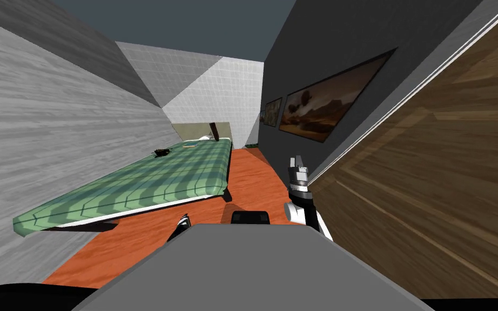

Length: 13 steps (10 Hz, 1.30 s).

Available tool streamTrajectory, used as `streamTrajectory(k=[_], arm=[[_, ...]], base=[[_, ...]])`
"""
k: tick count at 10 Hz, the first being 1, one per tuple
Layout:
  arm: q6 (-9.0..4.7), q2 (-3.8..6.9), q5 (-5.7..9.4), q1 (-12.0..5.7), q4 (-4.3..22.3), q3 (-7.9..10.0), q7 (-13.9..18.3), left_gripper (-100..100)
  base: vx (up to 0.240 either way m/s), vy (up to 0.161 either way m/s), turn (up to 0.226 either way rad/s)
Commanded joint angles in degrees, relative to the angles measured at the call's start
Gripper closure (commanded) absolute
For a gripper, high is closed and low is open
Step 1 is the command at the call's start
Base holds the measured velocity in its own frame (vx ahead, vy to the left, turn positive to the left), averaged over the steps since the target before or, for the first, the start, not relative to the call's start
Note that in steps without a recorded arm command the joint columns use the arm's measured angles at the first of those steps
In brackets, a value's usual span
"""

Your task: Push the door open

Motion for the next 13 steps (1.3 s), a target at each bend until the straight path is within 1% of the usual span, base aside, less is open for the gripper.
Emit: streamTrajectory(k=[1,3,4,5,6,10,11,12,13], arm=[[2.16,0.23,-0.45,-0.07,2.05,0.79,0.96,-100],[3.75,0.24,-0.94,-0.27,3.48,1.41,1.57,-100],[5.33,0.24,-1.43,-0.48,4.9,2.04,2.17,-100],[6.13,0.24,-1.68,-0.58,5.62,2.35,2.47,-100],[7.71,0.25,-2.17,-0.79,7.04,2.98,3.07,-100],[10.91,0.25,-3.19,-1.26,9.89,4.22,4.29,-100],[12.53,0.26,-3.72,-1.54,11.31,4.84,4.91,-100],[13.34,0.26,-3.98,-1.68,12.02,5.14,5.21,-100],[14.95,0.26,-4.51,-1.96,13.44,5.76,5.83,-100]], base=[[0.134,-0.087,0.278],[0.125,-0.073,0.181],[0.12,-0.096,0.237],[0.1,-0.108,0.253],[0.121,-0.11,0.317],[0.086,-0.093,0.165],[0.066,-0.11,0.229],[0.068,-0.122,0.217],[0.083,-0.124,0.29]])
